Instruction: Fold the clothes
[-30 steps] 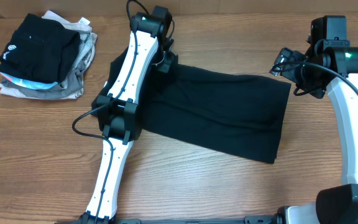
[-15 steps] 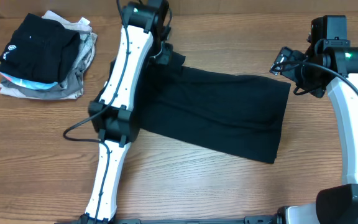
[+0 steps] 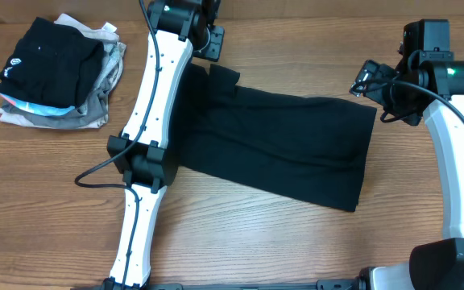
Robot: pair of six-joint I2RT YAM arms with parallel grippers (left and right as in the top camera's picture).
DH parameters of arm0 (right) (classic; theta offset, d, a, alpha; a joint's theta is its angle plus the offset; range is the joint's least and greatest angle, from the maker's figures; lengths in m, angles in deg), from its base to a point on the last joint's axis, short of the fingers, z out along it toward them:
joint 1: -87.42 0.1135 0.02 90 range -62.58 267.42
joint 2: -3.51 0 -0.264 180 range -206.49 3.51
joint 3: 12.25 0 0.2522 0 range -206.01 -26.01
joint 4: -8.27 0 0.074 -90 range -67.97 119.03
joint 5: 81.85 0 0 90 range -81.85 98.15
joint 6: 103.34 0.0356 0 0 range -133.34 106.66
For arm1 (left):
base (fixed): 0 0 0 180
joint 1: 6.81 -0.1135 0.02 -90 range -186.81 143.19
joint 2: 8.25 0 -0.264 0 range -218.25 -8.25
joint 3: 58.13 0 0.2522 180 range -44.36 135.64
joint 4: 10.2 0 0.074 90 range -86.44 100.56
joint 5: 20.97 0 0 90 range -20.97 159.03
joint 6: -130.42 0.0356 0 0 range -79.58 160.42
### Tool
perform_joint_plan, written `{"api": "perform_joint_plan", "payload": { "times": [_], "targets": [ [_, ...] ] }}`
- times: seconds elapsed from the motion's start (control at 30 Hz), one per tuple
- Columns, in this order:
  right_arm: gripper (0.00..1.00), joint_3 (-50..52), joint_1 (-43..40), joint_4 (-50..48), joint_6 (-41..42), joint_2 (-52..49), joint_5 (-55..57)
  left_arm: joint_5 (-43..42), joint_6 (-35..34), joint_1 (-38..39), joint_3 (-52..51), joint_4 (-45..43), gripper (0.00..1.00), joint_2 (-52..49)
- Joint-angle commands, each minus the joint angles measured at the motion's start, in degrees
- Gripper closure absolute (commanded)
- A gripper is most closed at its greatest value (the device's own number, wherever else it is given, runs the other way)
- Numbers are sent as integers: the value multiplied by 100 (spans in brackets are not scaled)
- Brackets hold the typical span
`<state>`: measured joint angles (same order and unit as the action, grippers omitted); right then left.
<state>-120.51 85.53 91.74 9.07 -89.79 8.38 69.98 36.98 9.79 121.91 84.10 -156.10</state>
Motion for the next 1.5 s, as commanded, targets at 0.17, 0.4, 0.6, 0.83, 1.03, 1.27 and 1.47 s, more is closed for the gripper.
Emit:
{"api": "perform_joint_plan", "payload": {
  "times": [0.17, 0.4, 0.6, 0.83, 1.03, 1.27, 1.47],
  "targets": [
    [0, -33, 4, 2, -42, -17, 28, -898, 1368, -452, 22, 31, 32, -688],
    [0, -33, 4, -17, -37, -17, 24, -1860, 2763, -538, 17, -85, 29, -841],
    [0, -33, 4, -11, -37, -17, 4, -1843, 2973, -538, -83, -103, 28, -841],
    [0, -33, 4, -11, -37, -17, 4, -1493, 3158, -538, -695, -448, 35, -841],
    [0, -33, 4, -4, -37, -17, 4, -1276, 3156, -535, -859, -675, 53, -841],
    [0, -33, 4, -46, -37, -17, 4, -1222, 2907, -533, -831, -688, 96, -824],
    [0, -33, 4, -59, -37, -17, 7, -763, 2118, -533, -352, -376, 96, -780]
  ]
}}
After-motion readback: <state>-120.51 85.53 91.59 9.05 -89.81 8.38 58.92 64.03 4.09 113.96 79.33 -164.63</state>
